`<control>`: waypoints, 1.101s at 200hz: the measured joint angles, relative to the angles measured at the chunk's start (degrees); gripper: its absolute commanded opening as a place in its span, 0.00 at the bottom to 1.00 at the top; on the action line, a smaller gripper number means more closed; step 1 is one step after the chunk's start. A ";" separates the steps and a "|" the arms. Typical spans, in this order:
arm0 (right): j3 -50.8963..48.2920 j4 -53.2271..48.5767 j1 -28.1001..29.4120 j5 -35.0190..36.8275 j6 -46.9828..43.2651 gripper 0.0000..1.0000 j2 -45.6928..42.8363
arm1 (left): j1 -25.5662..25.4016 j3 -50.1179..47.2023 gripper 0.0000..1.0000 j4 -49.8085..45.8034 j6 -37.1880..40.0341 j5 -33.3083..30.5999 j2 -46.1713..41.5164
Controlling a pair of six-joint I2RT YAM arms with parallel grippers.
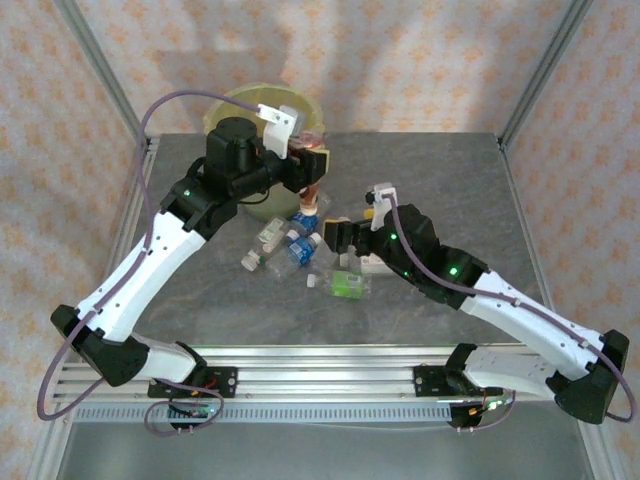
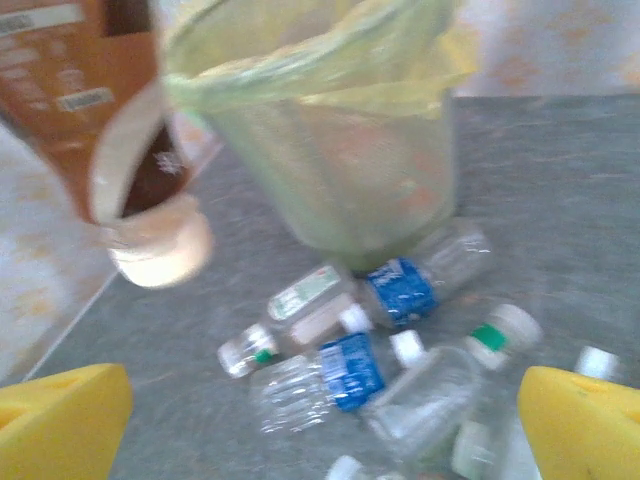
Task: Put the plastic bottles in the bin
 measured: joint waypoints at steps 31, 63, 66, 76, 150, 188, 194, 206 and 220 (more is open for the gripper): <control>1.84 -6.19 0.00 8.74 1.95 0.99 -0.72 | 1.29 2.40 0.36 1.31 2.64 -6.10 0.55; 2.64 -11.10 0.00 15.56 2.95 0.99 -0.87 | 5.51 5.92 0.33 5.38 3.56 -11.37 3.26; 2.64 -11.54 0.00 16.17 3.06 0.99 -0.92 | 6.03 6.40 0.33 5.79 3.56 -11.87 3.74; 2.64 -12.39 0.00 17.51 3.26 0.99 -1.22 | 7.56 7.48 0.33 7.19 3.41 -13.51 5.22; 2.62 -20.94 -2.19 31.26 14.01 0.99 -5.77 | 16.31 16.74 0.33 10.60 1.20 -22.53 18.84; 3.06 -27.98 -7.69 31.74 18.53 0.99 -4.07 | 17.57 18.73 0.33 11.52 0.96 -24.26 23.65; 3.41 -29.11 -9.16 30.75 19.19 0.99 -3.21 | 17.66 18.78 0.33 11.72 0.94 -24.41 24.17; 4.15 -30.56 -11.61 28.52 19.96 0.99 -1.53 | 17.84 18.80 0.33 12.11 0.94 -24.85 25.20; 4.76 -31.67 -13.99 25.73 20.72 0.99 0.87 | 17.84 18.80 0.34 12.33 0.94 -25.20 26.29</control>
